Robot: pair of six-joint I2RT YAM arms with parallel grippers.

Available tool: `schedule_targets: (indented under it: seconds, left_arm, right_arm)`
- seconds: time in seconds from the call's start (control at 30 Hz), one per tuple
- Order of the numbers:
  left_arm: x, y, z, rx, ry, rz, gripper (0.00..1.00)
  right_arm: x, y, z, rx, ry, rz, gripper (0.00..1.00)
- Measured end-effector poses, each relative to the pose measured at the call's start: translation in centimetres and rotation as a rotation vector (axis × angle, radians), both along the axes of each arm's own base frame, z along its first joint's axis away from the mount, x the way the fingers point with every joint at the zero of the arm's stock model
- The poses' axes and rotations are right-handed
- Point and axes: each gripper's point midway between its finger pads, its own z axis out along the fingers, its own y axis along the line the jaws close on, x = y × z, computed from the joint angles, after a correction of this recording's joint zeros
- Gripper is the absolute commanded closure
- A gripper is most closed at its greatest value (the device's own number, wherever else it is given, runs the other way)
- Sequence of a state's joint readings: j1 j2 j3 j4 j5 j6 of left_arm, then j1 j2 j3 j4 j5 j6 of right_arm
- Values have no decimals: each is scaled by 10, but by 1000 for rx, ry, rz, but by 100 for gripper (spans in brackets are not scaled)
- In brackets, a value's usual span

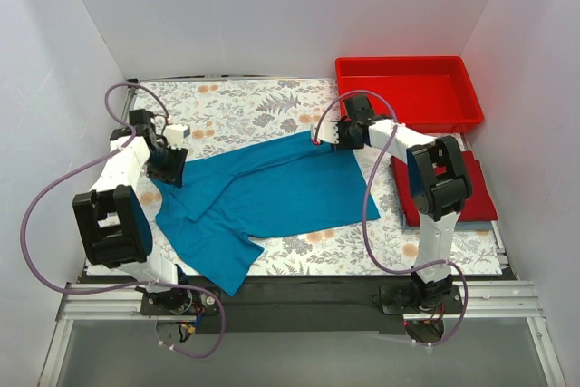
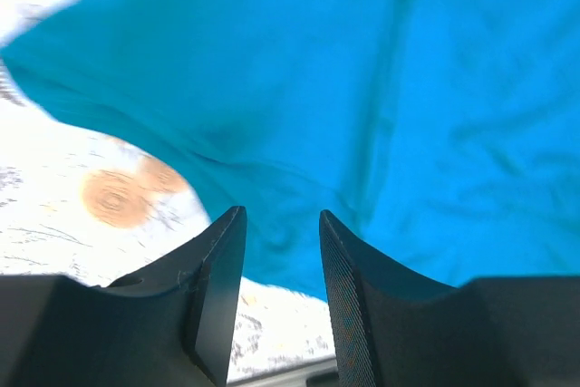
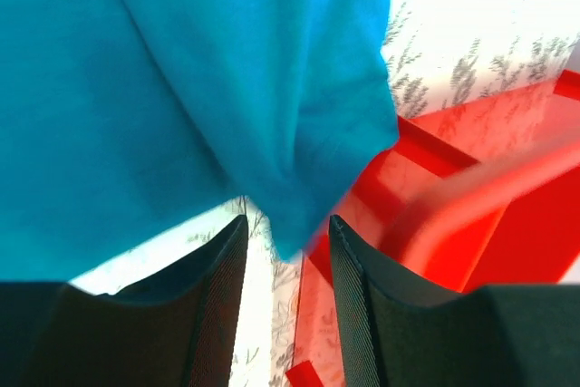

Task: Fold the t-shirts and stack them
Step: Fold the tshirt

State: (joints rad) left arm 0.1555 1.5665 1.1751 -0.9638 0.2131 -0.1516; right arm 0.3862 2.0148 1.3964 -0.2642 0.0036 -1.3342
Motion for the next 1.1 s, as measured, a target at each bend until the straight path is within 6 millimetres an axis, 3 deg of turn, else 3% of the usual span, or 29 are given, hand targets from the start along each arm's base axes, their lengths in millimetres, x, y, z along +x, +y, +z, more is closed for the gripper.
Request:
schedule_targets:
  seconds: [0.13,0.27,0.47,0.63,0.73,0.83,1.1]
  left_arm:
    - [21,21,-13,-19,-11,117,63]
    - [22,19,-35,-48,48,153,62]
    - [32,21,-53,-43,53,178,65]
    - [47,31,-72,-9,60,207,67]
    - [67,39,-72,11,43,219,69]
    - [92,48,-73,23,22,232,71]
    - [196,86,-70,30,-138,251,68]
  right_arm:
    - [-7,9,26,62,21,15,57]
    - [-7,17,45,91,6,33,58]
    - [-15,22,29,75,65,38,60]
    - [-3,31,1,73,113,-3,64]
    - [0,34,-20,63,150,-43,65]
    - [11,39,-17,74,136,-93,66]
    - [25,56,-19,84,151,-175,66]
